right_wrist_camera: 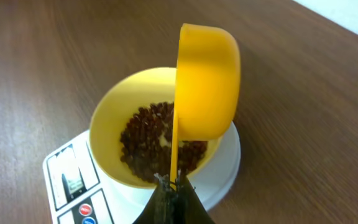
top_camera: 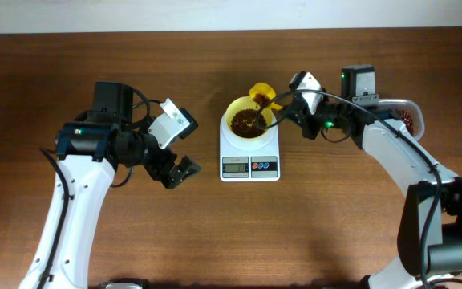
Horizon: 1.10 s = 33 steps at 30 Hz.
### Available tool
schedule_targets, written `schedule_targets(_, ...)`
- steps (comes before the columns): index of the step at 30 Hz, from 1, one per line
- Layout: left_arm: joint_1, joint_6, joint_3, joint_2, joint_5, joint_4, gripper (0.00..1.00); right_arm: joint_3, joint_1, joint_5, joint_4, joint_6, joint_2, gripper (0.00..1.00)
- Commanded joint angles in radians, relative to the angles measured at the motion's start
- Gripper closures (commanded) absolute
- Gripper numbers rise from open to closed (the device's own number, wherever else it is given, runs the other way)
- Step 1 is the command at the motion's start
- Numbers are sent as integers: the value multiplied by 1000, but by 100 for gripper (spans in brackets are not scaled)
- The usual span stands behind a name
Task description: Scoop item into bowl and weigh 50g on scale
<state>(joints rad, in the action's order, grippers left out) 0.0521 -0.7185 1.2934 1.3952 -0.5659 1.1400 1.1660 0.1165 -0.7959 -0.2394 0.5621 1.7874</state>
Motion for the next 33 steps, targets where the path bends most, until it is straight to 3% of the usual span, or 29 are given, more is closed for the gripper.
schedule_targets(1, -1, -20, 1, 2, -14, -2, 1, 1, 49, 28, -10, 10, -50, 96)
schedule_targets(3, -1, -20, 1, 2, -14, -2, 1, 1, 83, 204, -54, 11, -45, 96)
schedule_targets(10, -1, -20, 1, 2, -14, -2, 1, 2, 90, 200, -72, 7, -131, 96)
schedule_targets(12, -1, -20, 1, 2, -14, -2, 1, 1, 114, 319, -116, 10, -105, 96)
schedule_targets(20, -1, -20, 1, 2, -14, -2, 1, 1, 172, 308, -128, 7, -149, 96)
schedule_targets(23, -1, -20, 1, 2, -14, -2, 1, 1, 224, 468, -128, 7, -149, 96)
schedule_targets(27, -1, -20, 1, 2, -14, -2, 1, 2, 237, 493, -122, 6, -155, 96)
schedule_targets(33, -1, -20, 1, 2, -14, -2, 1, 30, 202, 524, -136, 6, -372, 96)
